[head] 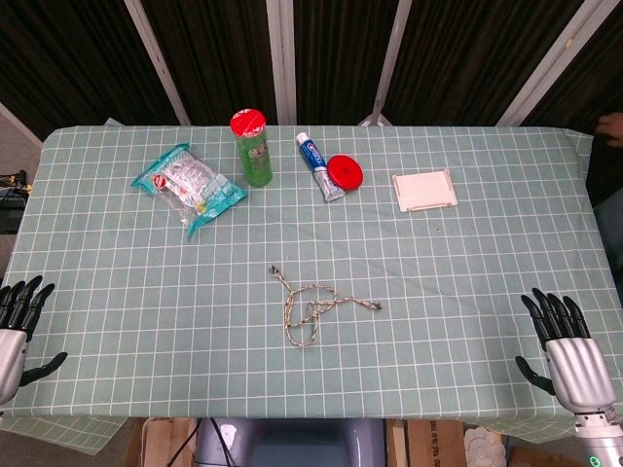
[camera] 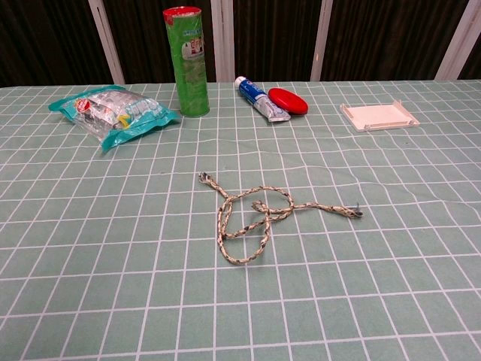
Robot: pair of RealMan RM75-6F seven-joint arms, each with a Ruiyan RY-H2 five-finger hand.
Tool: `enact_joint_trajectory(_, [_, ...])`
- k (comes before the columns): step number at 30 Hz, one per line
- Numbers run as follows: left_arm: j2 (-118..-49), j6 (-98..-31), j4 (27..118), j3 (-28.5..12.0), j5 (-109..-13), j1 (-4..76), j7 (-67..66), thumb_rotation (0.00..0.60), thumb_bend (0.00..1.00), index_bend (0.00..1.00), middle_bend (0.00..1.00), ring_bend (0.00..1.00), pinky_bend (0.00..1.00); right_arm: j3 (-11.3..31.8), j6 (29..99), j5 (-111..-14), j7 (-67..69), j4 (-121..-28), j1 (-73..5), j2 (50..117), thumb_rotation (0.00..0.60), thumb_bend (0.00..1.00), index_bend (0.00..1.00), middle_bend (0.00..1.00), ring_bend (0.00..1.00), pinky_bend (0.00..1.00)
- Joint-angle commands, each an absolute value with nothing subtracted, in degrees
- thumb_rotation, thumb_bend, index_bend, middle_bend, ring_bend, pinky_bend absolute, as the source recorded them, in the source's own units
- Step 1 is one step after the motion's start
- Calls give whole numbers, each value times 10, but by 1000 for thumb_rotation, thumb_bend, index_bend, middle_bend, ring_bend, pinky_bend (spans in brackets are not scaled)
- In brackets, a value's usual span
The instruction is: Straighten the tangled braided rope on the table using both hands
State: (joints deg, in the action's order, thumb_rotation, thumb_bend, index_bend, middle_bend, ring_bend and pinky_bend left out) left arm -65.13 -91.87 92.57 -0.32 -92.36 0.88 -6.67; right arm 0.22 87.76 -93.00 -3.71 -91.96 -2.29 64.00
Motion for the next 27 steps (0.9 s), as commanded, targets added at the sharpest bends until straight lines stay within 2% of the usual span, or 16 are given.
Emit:
enact_joint_trajectory(1, [-652, -920, 925, -3, -924, 9, -67, 600, 0, 0, 0, 0, 0, 2, 878, -930, -37, -920, -23, 640, 600, 285, 0, 0, 0, 0])
enact_joint_trajectory(10, [-650, -923, 926, -2, -927, 7, -66, 600, 0, 0, 0, 0, 0, 2, 877, -933, -30, -927, -24, 639, 600, 285, 0, 0, 0, 0])
enact_joint_trajectory(16, [-650, -921, 925, -5, -924, 9, -64, 600, 0, 0, 0, 0, 0, 6, 855, -943, -40, -966, -45, 653, 600, 285, 10, 0, 0, 0])
enact_joint_trajectory(17, [-650, -920, 924, -5, -923, 9, -64, 600, 0, 0, 0, 0, 0, 9, 846, -940, -46, -977, -51, 656, 600, 285, 26, 0, 0, 0])
enact_joint_trajectory(21, [-650, -917, 923, -8, -917, 11, -63, 600, 4, 0, 0, 0, 0, 30, 790, -908, -84, -1031, -86, 687, 600, 284, 207, 14, 0, 0])
enact_joint_trajectory(27, [-648, -914, 923, -11, -914, 13, -58, 600, 9, 0, 0, 0, 0, 68, 724, -842, -171, -1053, -141, 770, 600, 284, 334, 56, 0, 0])
